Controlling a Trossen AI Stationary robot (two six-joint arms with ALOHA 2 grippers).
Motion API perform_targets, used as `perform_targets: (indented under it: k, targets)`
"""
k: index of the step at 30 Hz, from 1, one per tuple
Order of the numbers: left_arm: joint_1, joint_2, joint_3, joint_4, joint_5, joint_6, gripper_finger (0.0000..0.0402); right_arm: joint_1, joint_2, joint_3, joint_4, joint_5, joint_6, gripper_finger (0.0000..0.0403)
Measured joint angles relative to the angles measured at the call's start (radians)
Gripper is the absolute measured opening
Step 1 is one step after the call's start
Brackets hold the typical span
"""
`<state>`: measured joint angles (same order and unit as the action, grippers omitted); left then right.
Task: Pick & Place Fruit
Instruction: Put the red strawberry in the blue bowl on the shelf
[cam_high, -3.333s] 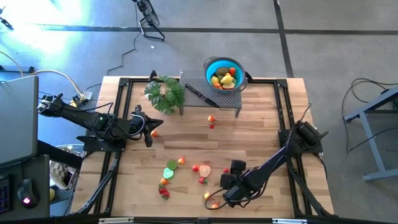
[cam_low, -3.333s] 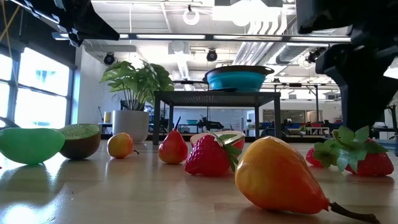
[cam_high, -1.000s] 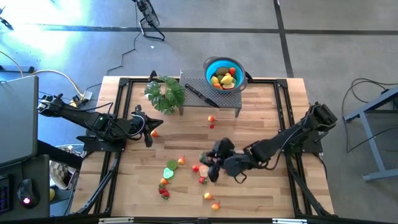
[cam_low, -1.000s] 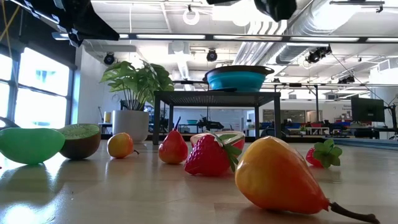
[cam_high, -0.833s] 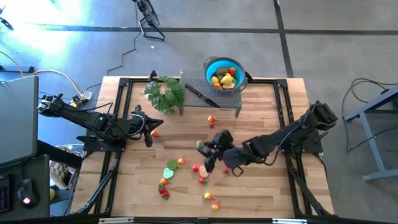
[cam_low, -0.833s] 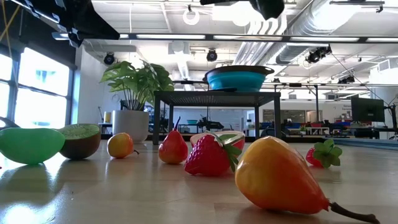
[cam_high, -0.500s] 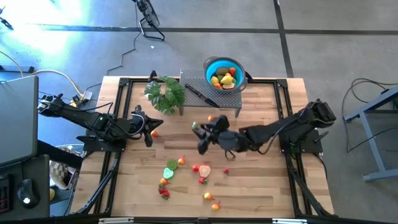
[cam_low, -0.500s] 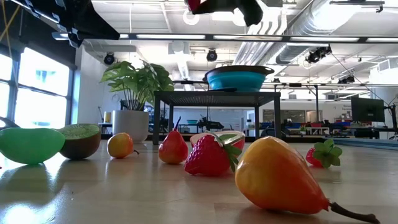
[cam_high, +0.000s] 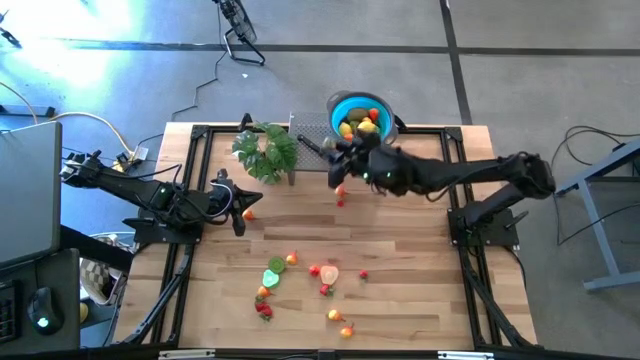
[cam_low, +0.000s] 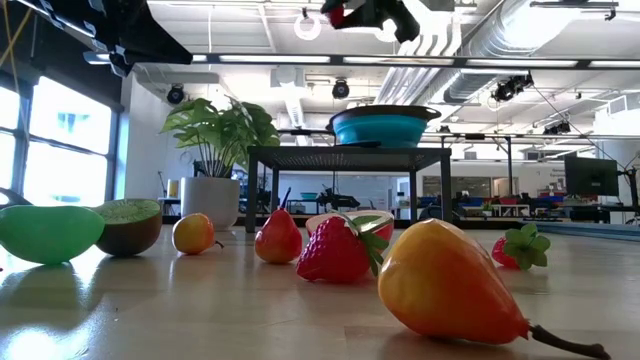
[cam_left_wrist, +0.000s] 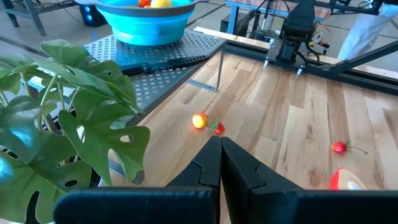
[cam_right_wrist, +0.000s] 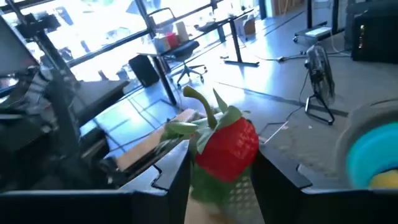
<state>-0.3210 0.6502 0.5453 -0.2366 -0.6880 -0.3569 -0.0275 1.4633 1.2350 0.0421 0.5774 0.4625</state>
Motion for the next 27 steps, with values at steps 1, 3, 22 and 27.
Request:
perform_targets:
  k: [1,3,22,27]
  targets:
    - [0.0,0.0,0.0,-0.002,0.0,0.0,0.0,-0.017,-0.007,0.0,-0.004,-0.012,0.0,0.0138]
    - [0.0,0.0,0.0,-0.005,0.0,0.0,0.0,-0.054,-0.024,0.0,-0.015,-0.037,0.0,0.0138]
    - [0.0,0.0,0.0,-0.052,-0.033,0.009,0.0,-0.445,-0.031,0.0,-0.14,-0.48,-0.083,0.0136]
    - [0.0,0.0,0.0,-0.052,-0.082,0.011,0.0,-0.494,-0.031,0.0,-0.269,-0.48,-0.163,0.0136]
